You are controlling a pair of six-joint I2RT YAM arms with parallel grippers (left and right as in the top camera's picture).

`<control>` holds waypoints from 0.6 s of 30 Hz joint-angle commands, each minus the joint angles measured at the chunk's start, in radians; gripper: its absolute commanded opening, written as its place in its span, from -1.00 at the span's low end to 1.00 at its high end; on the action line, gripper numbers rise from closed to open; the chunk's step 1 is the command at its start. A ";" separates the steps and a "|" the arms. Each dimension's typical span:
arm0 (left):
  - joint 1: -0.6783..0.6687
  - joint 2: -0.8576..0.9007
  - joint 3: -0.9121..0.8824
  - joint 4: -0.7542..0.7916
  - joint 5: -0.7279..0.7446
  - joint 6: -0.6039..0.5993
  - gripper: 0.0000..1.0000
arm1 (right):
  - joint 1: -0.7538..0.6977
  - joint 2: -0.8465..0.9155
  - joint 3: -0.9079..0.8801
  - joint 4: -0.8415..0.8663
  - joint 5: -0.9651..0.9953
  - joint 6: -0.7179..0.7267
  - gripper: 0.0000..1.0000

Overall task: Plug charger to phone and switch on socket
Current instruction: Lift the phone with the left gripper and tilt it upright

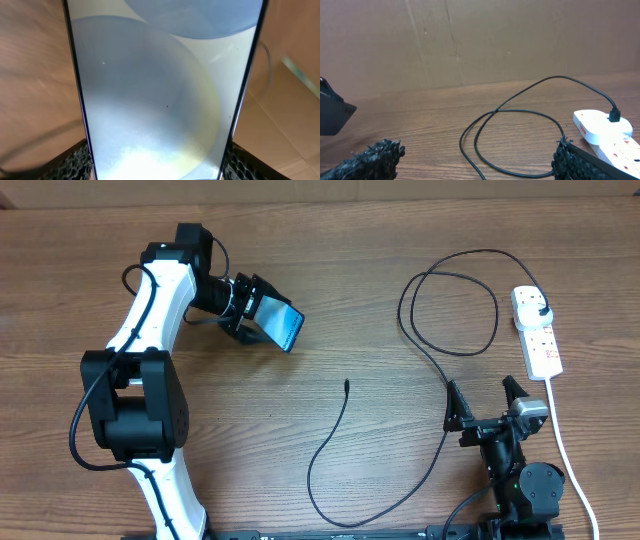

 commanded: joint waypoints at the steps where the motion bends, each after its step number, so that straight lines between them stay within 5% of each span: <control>1: 0.003 -0.022 0.031 -0.049 0.252 0.009 -0.92 | 0.000 -0.008 -0.011 0.005 0.010 0.006 1.00; 18: 0.003 -0.022 0.031 -0.104 0.318 0.016 -0.92 | 0.000 -0.008 -0.011 0.005 0.010 0.006 1.00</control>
